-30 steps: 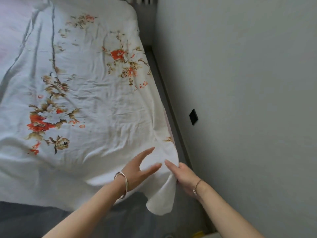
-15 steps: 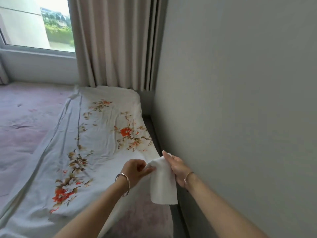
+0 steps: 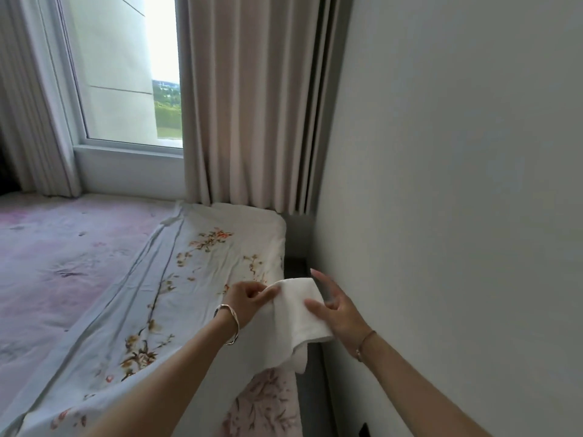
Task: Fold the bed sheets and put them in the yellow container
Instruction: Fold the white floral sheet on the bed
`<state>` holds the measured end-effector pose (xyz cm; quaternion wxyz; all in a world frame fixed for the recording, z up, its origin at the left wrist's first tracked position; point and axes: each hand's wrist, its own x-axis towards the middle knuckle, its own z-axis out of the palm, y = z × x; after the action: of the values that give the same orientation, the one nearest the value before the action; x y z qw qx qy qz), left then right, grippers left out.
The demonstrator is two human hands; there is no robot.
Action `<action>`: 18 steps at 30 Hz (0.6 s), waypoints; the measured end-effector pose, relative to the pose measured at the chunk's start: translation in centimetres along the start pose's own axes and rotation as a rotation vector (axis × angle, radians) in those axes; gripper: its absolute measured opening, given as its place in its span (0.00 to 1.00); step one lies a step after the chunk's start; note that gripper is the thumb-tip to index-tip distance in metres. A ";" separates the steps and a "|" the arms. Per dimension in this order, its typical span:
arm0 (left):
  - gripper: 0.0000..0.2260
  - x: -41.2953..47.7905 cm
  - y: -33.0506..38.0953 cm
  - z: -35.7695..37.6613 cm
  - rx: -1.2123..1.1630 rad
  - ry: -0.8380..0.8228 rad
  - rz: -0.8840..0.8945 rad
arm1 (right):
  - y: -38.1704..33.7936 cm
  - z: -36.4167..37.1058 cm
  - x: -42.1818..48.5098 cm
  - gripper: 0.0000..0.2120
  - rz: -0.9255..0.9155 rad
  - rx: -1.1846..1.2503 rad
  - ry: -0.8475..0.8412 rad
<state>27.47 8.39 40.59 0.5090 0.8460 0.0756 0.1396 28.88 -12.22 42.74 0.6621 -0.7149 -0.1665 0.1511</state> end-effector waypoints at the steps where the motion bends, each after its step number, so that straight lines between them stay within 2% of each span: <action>1: 0.15 1.2 0.4 0.6 0.014 -0.016 -0.009 | -0.4 -1.2 1.2 0.17 0.002 0.030 -0.021; 2: 0.13 3.0 1.1 1.8 0.024 -0.022 -0.015 | -0.9 -3.1 3.0 0.13 0.017 0.045 -0.061; 3: 0.13 4.2 1.3 2.5 0.040 -0.025 -0.029 | -1.3 -4.4 4.4 0.13 0.043 0.054 -0.101; 7: 0.10 8.3 2.3 4.0 0.056 0.059 -0.123 | -3.2 -8.4 10.2 0.21 0.122 0.137 -0.333; 12: 0.11 12.4 2.6 4.3 0.015 0.181 -0.208 | -4.4 -10.4 16.9 0.16 0.141 0.320 -0.536; 15: 0.13 14.8 2.2 4.3 -0.002 0.187 -0.246 | -4.1 -10.1 20.4 0.18 0.050 0.148 -0.488; 18: 0.11 17.4 1.8 4.1 0.010 0.113 -0.267 | -4.5 -9.1 23.4 0.13 -0.101 -0.038 -0.374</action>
<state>45.29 8.80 43.08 0.5136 0.8218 0.2168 0.1179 53.69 -9.81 48.06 0.6127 -0.6775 -0.3252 0.2446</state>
